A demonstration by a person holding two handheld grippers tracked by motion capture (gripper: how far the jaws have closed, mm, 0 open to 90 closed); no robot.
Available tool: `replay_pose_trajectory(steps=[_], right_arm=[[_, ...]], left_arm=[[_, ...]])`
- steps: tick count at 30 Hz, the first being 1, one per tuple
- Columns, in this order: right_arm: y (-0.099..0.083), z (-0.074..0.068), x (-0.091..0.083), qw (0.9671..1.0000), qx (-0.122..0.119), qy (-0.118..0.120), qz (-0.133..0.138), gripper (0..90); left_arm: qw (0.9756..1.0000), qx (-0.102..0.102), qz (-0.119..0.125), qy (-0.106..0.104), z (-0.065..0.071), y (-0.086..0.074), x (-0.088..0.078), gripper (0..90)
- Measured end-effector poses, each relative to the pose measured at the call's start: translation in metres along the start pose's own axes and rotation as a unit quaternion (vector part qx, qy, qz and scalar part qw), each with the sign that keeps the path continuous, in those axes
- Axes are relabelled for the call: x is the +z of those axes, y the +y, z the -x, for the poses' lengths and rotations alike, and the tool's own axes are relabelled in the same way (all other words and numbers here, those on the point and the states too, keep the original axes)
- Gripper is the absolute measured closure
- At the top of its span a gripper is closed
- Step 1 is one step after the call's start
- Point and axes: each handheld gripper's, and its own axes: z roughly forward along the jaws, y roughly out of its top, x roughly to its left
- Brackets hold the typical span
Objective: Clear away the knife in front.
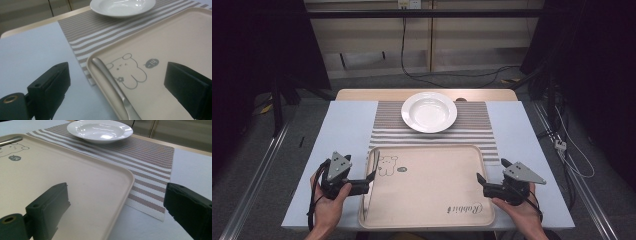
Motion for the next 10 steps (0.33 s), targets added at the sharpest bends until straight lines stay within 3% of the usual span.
replay_pose_trajectory(steps=[2, 5, 10], right_arm=[[0.000, 0.000, 0.000, 1.0000, 0.003, 0.000, 0.000, 6.3], [-0.001, 0.000, -0.002, 1.0000, 0.009, 0.001, 0.000, 6.3], [-0.001, 0.001, -0.001, 0.9999, 0.010, 0.000, 0.001, 6.3]], left_arm=[[0.9999, -0.008, 0.002, 0.008, -0.001, -0.007, 0.001, 6.4], [0.9996, -0.027, -0.011, -0.003, -0.003, -0.015, 0.005, 6.4], [0.9994, -0.032, -0.009, -0.003, -0.007, -0.015, 0.006, 6.2]])
